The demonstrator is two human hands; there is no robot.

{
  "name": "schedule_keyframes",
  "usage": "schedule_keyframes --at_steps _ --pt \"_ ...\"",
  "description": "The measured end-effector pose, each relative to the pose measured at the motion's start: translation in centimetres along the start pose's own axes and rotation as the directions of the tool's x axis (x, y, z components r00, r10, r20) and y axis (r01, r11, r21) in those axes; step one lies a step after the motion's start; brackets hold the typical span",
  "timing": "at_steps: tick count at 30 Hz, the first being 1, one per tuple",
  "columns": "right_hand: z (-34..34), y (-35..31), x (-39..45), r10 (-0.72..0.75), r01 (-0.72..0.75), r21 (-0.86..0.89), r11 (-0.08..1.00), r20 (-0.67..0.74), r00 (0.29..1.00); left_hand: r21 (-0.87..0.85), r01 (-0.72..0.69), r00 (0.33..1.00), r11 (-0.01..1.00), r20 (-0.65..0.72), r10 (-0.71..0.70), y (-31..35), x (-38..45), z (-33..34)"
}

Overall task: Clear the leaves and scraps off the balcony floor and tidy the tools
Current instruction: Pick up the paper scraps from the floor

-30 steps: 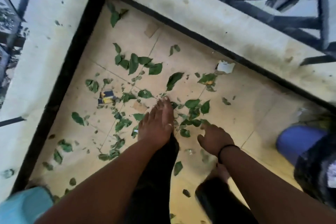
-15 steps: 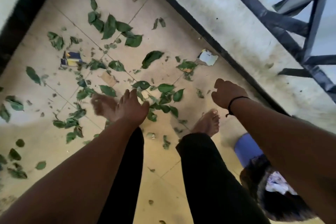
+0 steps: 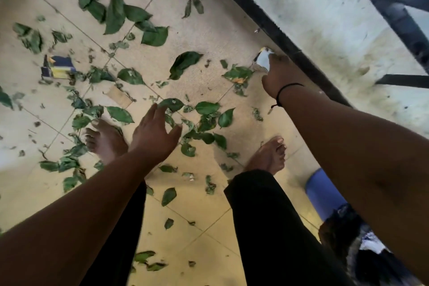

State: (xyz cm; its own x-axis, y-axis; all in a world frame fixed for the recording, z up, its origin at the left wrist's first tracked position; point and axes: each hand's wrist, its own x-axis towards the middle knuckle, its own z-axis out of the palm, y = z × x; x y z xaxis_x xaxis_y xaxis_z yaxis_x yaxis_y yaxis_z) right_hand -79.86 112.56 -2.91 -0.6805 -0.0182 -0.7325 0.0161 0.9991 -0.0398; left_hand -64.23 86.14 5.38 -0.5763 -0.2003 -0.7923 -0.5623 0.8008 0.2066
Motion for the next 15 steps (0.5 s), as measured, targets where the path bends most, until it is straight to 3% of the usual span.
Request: schedule_keyframes --at_steps 3,10,15 --pt "1.1 -1.3 2.0 0.025 -0.026 -0.034 0.999 -0.014 1.000 0.145 0.029 0.998 0.989 0.045 -0.036 -2.8 1.2 -0.4" --pt "2.1 -2.5 2.6 0.250 -0.250 0.015 0.968 -0.078 0.965 0.163 0.110 0.989 0.980 0.085 -0.125 -5.3 2.6 -2.0" --pt "1.5 -4.6 -1.0 0.282 -0.229 0.308 0.923 -0.142 0.949 -0.246 0.240 0.965 0.939 0.168 -0.203 -6.3 4.0 -3.0"
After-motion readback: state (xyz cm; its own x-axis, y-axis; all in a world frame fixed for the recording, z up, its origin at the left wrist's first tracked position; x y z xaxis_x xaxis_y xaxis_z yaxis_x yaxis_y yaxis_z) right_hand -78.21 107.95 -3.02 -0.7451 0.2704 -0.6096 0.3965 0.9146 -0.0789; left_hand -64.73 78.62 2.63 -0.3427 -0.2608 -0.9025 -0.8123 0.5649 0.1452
